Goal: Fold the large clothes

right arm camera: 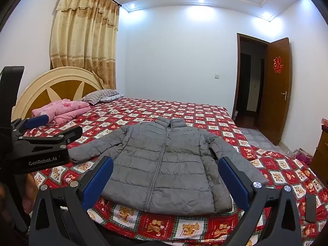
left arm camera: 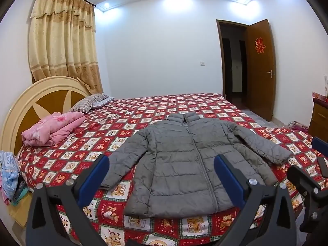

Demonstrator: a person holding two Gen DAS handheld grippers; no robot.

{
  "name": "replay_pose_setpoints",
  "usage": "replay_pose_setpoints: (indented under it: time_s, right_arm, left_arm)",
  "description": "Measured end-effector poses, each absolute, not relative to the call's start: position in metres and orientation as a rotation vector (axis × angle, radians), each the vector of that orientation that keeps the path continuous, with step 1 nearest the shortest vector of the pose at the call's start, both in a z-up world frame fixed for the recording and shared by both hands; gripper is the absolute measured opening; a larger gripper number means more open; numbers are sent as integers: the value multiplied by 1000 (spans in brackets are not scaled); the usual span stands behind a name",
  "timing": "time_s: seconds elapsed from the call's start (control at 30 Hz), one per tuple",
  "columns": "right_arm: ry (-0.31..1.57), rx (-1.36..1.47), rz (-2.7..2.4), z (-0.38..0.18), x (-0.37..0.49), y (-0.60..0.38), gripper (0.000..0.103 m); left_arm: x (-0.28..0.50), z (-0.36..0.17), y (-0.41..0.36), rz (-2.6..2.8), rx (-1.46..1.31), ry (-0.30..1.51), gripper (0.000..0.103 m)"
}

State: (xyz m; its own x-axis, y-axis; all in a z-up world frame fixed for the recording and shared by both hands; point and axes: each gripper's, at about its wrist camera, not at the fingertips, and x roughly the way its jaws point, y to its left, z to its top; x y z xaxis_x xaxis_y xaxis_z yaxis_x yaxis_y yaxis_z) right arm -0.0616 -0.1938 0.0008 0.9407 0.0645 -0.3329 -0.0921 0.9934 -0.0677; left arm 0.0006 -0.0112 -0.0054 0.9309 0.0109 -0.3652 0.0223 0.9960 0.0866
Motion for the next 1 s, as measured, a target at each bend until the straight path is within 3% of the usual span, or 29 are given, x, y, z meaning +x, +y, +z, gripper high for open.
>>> replay_pose_setpoints:
  time_s: [1.0]
  right_arm:
    - [374, -68, 80, -9, -50, -199, 102]
  left_arm:
    - [4, -3, 10, 14, 87, 372, 103]
